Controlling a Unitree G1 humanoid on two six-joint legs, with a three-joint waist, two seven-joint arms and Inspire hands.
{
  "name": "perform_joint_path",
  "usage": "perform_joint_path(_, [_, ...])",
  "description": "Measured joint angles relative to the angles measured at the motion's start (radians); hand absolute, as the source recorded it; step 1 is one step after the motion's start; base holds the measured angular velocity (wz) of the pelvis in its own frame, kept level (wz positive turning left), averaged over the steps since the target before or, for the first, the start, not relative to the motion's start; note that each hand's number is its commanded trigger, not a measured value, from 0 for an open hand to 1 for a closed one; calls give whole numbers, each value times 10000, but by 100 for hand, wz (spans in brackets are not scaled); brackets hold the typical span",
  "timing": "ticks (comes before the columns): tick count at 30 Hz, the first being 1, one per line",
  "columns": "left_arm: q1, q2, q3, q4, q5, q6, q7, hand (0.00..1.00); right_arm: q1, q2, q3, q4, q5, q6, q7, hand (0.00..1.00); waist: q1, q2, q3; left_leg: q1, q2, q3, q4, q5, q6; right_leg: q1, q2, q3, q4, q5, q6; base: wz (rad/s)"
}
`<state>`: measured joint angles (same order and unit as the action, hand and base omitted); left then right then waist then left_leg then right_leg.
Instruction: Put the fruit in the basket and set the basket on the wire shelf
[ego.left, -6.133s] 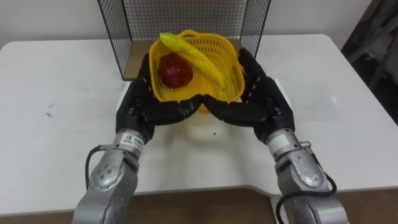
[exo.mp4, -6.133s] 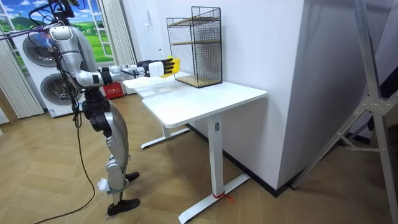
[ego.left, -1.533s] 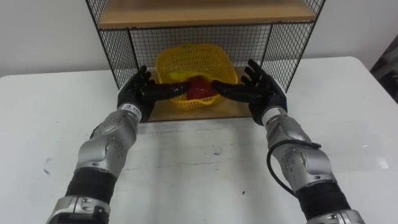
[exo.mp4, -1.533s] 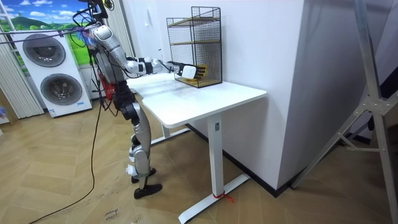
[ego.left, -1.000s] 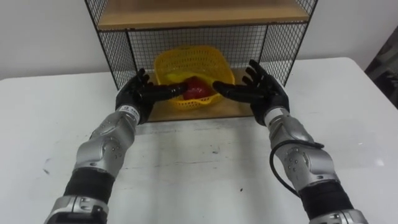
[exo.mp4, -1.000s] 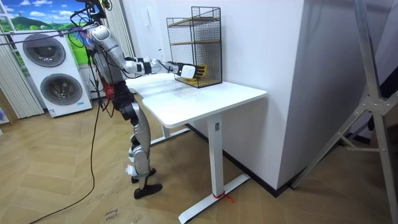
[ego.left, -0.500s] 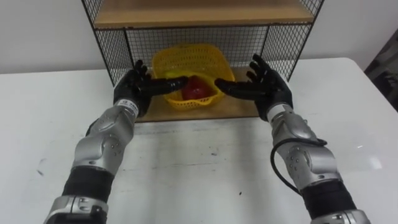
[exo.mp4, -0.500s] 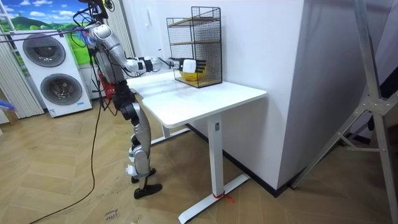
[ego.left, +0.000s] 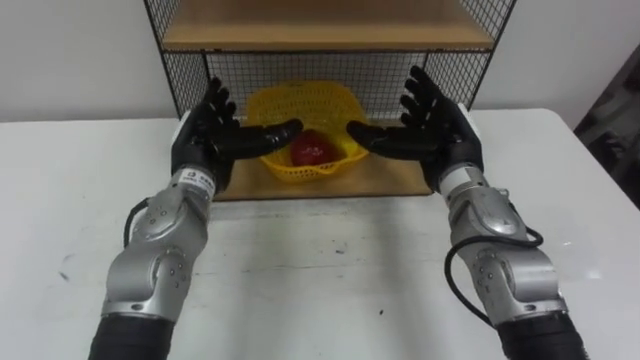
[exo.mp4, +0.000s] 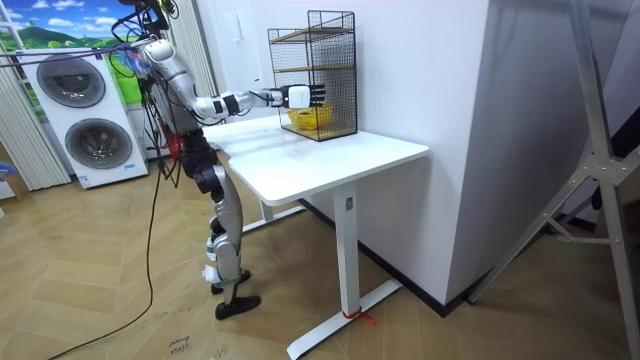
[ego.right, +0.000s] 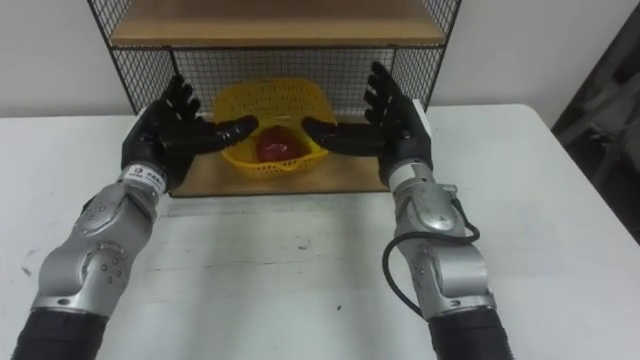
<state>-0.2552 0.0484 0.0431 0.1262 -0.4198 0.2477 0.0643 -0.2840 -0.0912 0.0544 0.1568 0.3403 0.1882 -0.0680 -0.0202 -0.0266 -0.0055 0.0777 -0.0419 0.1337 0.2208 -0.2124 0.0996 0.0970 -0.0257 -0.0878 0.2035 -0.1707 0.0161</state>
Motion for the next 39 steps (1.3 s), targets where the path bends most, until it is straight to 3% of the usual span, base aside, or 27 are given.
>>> perform_joint_path(9, [201, 42, -264, -511, -8, -24, -3, 0, 587, -130, 27, -847, 27, -1, 317, 0, 95, -9, 3, 39, 10, -13, -22, 5, -8, 40, -70, -28, -56, -4, 2, 0])
perform_joint_path(14, [770, 132, -761, -512, -12, -133, -10, 0, 1344, -136, 115, -1091, -308, -2, 382, 0, 239, -50, 12, 32, 2, -21, -28, 6, -10, 95, -73, -36, -160, -4, 1, 0])
perform_joint_path(19, [1121, 220, -700, -579, -29, -137, -76, 0, 2114, -137, 84, -1694, -492, -3, 379, 0, 274, -76, 19, 29, 0, -22, -101, 6, -11, 67, -72, -95, -153, -3, 0, 0])
perform_joint_path(21, [1381, 264, -650, -980, -53, -184, -78, 0, 2224, -140, 84, -1904, -557, -81, 396, 0, 224, -104, 19, 25, -1, -37, -169, 6, -11, 68, -70, -127, -153, -3, -1, 0])
perform_joint_path(24, [2160, 314, -758, -1899, -252, -561, -79, 0, 2534, -203, 44, -2360, -627, -265, 424, 0, 218, -137, 13, -4, -1, -44, -160, 6, -11, 15, -52, -128, -146, -3, -1, 0])
perform_joint_path(27, [2711, 372, -972, -2310, -199, -852, -83, 0, 3074, -279, 34, -2919, -662, -472, 634, 0, 235, -130, 11, -70, -14, -89, -166, 6, -11, -22, -18, -211, -188, -2, -1, 6])
perform_joint_path(28, [3006, 433, -1081, -2354, -53, -996, -94, 0, 3459, -296, 53, -3075, -671, -694, 785, 0, 228, -121, 8, -71, -18, -148, -174, 5, -11, -6, -20, -253, -193, -1, -1, 10])
perform_joint_path(30, [3550, 538, -1128, -2565, 203, -1021, -119, 0, 3894, -298, 47, -3116, -583, -864, 1034, 0, 226, -88, 4, -115, -19, -175, -175, 4, -12, -47, -11, -254, -196, -1, -1, 4])
perform_joint_path(33, [4143, 860, -1250, -2884, 218, -1074, -255, 0, 4308, -315, 30, -3127, -523, -906, 1153, 0, 222, -8, 2, -305, -28, -193, -165, 5, -12, -221, -15, -256, -194, -1, -1, 0])
perform_joint_path(36, [4424, 839, -1242, -2995, 179, -1292, -471, 0, 4508, -356, 28, -3296, -498, -1083, 1159, 0, 226, 164, 13, -340, -34, -210, -170, 5, -12, -256, -11, -251, -187, -2, -1, 0])
perform_joint_path(39, [4955, 807, -1273, -3565, 38, -1643, -583, 0, 4963, -359, 34, -3707, -492, -1517, 1361, 0, 204, 284, 2, -352, -31, -272, -194, 5, -13, -266, -6, -270, -188, -2, -2, 5])
